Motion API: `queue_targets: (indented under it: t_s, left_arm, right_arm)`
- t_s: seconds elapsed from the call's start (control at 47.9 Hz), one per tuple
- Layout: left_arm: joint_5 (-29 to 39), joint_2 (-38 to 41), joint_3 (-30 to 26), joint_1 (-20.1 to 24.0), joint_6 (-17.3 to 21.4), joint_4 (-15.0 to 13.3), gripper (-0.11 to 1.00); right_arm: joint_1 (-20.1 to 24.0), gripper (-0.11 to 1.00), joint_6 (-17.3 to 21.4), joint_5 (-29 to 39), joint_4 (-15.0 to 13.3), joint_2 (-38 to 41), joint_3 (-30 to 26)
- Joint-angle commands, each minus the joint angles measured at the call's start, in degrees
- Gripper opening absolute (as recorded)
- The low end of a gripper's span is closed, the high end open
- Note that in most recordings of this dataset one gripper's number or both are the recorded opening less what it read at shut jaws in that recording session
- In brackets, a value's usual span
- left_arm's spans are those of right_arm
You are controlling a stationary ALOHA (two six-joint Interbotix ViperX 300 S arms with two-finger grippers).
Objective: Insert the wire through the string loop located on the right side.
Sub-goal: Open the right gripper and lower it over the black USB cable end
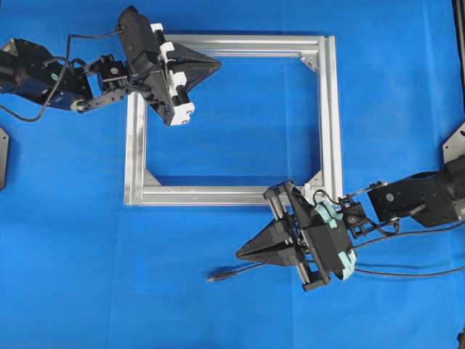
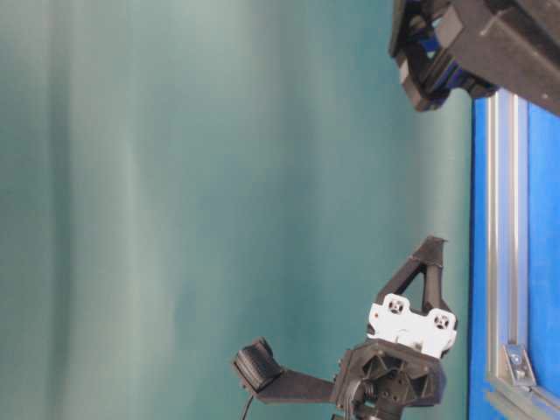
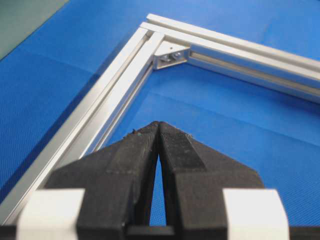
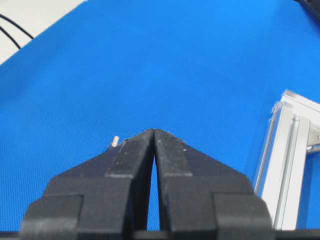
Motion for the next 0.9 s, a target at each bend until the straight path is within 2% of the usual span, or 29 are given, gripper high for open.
queue_targets:
  t_s: [0.0,0.125,0.334,0.438,0.522,0.626,0.835,0.877]
  left_arm:
    - [0.26,-2.46,-0.62,-0.26,0.18,0.97,0.00]
    - [0.26,-2.55,-0.26,-0.26,0.26,1.05,0.00]
    - [0.62,-2.64,0.18,-0.26,0.09,0.97,0.00]
    - [1.05,-2.72,0.18,-0.26,0.09,0.97,0.00]
    - [1.05,-2.72,0.18,-0.35,0.00,1.05,0.00]
    - [1.05,-2.72,0.00,-0.35,-0.09,1.05,0.00]
    - [1.05,-2.72,0.00,-0.26,-0.09,0.97,0.00]
    - [1.05,-2.72,0.00,-0.26,-0.09,0.97,0.00]
  right_arm:
    - [0.62,0.00,0.53,-0.18,0.00,-2.55,-1.14]
    - [0.79,-0.06,1.14,1.41,0.00,-3.16,-1.14]
    - [1.58,-0.06,3.25,2.11,0.00,-3.87,-0.79]
    - [2.20,-0.05,3.69,2.11,0.00,-3.87,-0.79]
    - [2.37,0.01,4.48,2.64,0.00,-3.78,-0.88]
    - [2.46,0.20,5.89,3.78,0.00,-3.78,-1.05]
    - [3.08,0.81,7.56,4.92,0.44,-3.69,-1.14]
    - [3.16,0.87,7.65,5.10,0.70,-3.60,-1.14]
